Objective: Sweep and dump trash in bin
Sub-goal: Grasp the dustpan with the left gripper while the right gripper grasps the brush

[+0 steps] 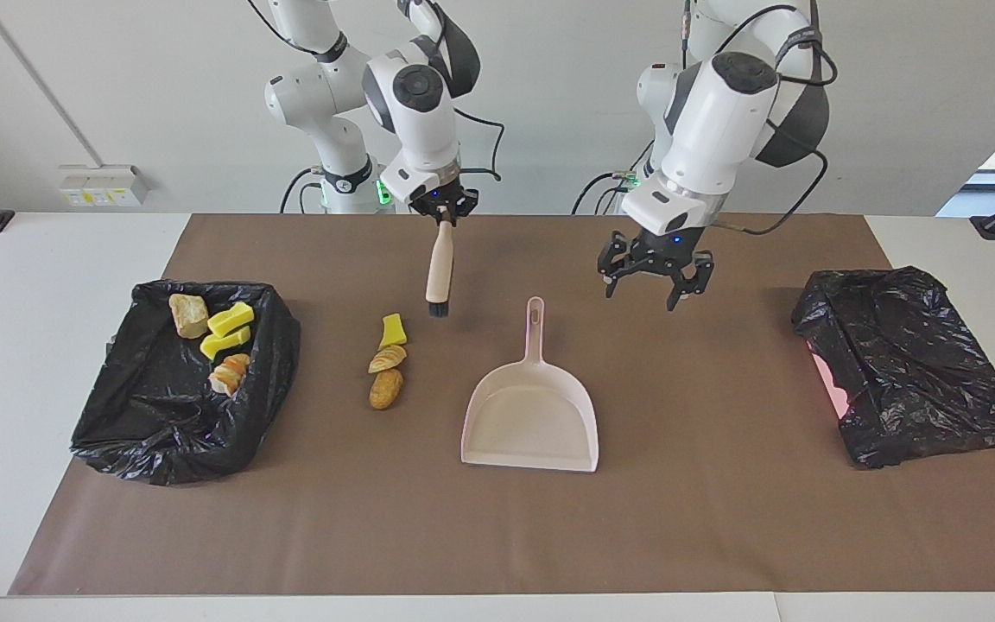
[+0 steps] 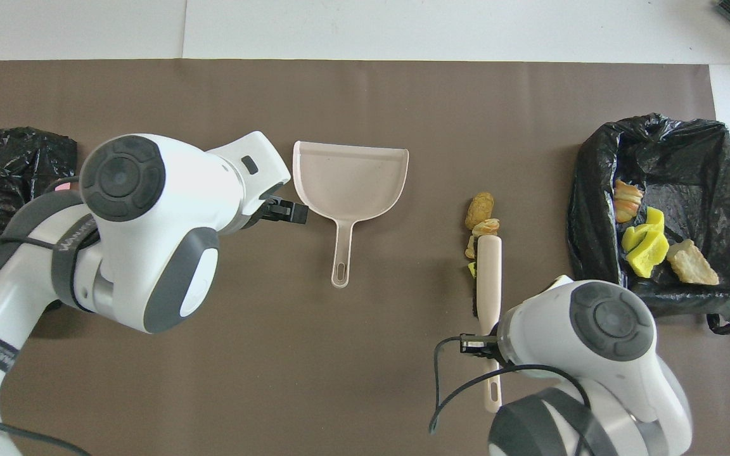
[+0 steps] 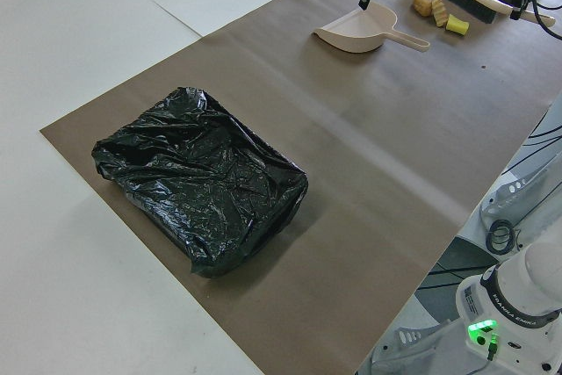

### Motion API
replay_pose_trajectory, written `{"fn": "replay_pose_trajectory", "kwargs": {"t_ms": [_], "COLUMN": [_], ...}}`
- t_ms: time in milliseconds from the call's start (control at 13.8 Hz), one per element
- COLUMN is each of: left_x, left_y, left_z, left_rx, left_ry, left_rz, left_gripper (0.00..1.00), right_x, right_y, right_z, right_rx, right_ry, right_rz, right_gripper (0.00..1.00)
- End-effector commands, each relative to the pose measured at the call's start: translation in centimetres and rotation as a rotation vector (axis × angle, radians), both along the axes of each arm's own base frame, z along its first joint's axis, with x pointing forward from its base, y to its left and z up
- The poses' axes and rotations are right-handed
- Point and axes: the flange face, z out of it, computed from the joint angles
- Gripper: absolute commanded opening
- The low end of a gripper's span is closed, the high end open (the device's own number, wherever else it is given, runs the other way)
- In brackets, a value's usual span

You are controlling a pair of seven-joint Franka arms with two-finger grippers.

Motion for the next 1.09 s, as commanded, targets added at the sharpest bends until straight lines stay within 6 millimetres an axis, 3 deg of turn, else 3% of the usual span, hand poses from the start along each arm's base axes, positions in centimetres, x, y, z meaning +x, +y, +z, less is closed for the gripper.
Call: {"fn": "replay_pose_trajectory", "kwargs": {"t_ms": [0, 145, 362, 507, 725, 797, 870, 1014], "left_x": [-0.5, -1.6, -3.2, -4.4, -4.7, -4.6, -4.4, -3.8], "left_y": [-4.1, -6.1, -8.4, -9.2, -8.8, -8.6, -8.5, -8.2], "left_z": [-5.2, -6.7, -8.4, -10.6, -11.1, -11.2, -11.1, -10.7], "left_rx": [-0.016, -0.026, -0.025, -0.009, -0.005, -0.004, -0.008, -0.015], "left_ry": [-0.025, -0.036, -0.006, 0.017, 0.037, 0.037, 0.034, 0.027], "left_rz": [-0.042, -0.056, -0.026, -0.041, 0.006, 0.009, 0.019, 0.035], "left_gripper": [1.0, 1.0, 1.0, 1.0, 0.88, 0.82, 0.67, 0.25], "right_x": [4.0, 6.4, 7.3, 7.3, 7.2, 7.3, 7.3, 7.1], "right_y": [-4.9, -7.1, -8.3, -7.9, -6.7, -6.3, -6.2, -3.7], "right_z": [0.0, -1.3, -3.9, -6.2, -7.6, -7.9, -8.0, -7.9], "right_rx": [-0.061, -0.124, -0.215, -0.214, -0.166, -0.128, -0.111, -0.045], "right_ry": [-0.035, -0.006, 0.034, 0.072, 0.098, 0.097, 0.097, 0.069], "right_rz": [0.115, 0.148, 0.206, 0.221, 0.258, 0.263, 0.263, 0.257], "right_gripper": [0.0, 0.0, 0.0, 0.0, 0.0, 0.0, 0.0, 0.0]}}
